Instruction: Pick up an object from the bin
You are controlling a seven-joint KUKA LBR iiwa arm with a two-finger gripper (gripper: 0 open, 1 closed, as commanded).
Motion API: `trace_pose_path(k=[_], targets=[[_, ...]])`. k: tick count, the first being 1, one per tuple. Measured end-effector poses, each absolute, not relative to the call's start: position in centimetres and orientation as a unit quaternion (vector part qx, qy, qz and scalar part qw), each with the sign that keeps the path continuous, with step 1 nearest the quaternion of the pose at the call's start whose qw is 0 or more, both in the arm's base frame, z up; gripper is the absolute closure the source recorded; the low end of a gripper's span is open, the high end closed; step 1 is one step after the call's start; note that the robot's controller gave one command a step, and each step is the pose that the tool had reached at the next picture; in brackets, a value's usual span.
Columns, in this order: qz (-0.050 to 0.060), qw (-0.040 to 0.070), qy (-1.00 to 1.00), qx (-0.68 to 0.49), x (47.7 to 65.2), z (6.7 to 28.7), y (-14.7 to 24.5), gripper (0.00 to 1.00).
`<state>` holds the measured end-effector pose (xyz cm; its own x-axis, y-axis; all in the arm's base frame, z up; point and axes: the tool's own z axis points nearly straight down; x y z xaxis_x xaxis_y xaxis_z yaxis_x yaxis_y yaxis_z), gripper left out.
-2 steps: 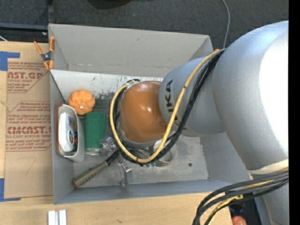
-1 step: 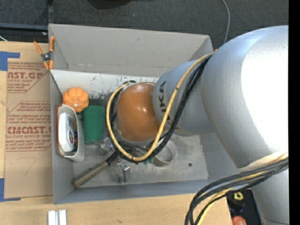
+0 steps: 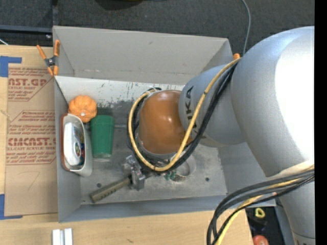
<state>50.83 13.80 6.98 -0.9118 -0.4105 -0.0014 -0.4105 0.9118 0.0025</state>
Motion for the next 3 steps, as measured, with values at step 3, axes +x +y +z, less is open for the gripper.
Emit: trace_pose_path(k=[3], targets=[[0.001,-0.003,0.978,-0.21,50.6,10.9,13.8,1.0]])
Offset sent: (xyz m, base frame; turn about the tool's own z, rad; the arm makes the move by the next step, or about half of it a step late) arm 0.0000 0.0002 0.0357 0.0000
